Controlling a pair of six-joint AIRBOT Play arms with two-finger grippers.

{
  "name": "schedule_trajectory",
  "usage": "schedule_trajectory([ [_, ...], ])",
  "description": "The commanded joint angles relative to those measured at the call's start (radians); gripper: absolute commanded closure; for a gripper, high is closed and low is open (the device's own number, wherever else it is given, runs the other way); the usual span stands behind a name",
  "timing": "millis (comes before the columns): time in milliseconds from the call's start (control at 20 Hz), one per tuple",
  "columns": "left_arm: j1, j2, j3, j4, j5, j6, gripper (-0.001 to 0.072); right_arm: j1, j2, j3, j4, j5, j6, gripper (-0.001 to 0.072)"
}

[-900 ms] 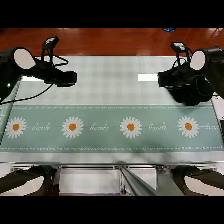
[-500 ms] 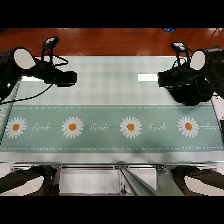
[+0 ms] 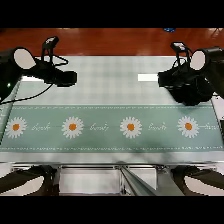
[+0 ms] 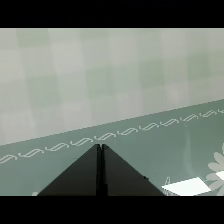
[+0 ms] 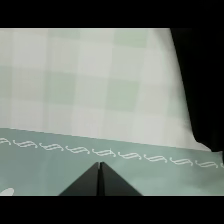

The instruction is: Fold the shirts.

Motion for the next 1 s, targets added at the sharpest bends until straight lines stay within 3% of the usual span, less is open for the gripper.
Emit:
schedule_trajectory([
  [0,0.001,-0.003,-0.001,0.000,0.076,0.000,0.0690,0.001,0.000,0.000,0.000,-0.008,-0.001,0.0684],
  [150,0.001,-0.003,-0.001,0.001,0.144,0.000,0.0690,0.001,0.000,0.000,-0.081,-0.136,-0.012,0.0684],
  [350,0.001,-0.016,-0.001,0.001,0.327,0.001,0.0673,0.001,0.000,0.000,-0.090,-0.294,-0.008,0.0682],
  [400,0.001,-0.028,-0.002,0.007,0.375,0.000,0.0587,0.001,0.000,0.000,-0.121,-0.339,-0.008,0.0631],
  [450,0.001,-0.047,-0.002,0.012,0.422,-0.003,0.0397,0.001,-0.003,0.000,-0.167,-0.394,-0.005,0.0419],
  [500,0.003,-0.069,-0.002,0.011,0.463,-0.024,0.0195,0.001,-0.010,0.000,-0.219,-0.448,0.003,0.0299],
  [600,0.018,-0.103,-0.001,0.012,0.511,-0.056,0.0202,-0.023,-0.029,0.000,-0.369,-0.497,0.036,0.0295],
  [700,0.056,-0.113,-0.002,0.012,0.511,-0.056,0.0202,-0.118,-0.049,0.000,-0.518,-0.448,0.198,0.0295],
  [750,0.082,-0.113,-0.002,0.012,0.508,-0.056,0.0202,-0.198,-0.056,0.000,-0.510,-0.422,0.242,0.0297],
  [850,0.131,-0.113,-0.002,0.012,0.496,-0.056,0.0202,-0.360,-0.075,0.000,-0.374,-0.413,0.236,0.0297],
  [950,0.164,-0.114,-0.004,0.012,0.473,-0.056,0.0202,-0.498,-0.121,0.000,-0.161,-0.407,0.146,0.0298],
])
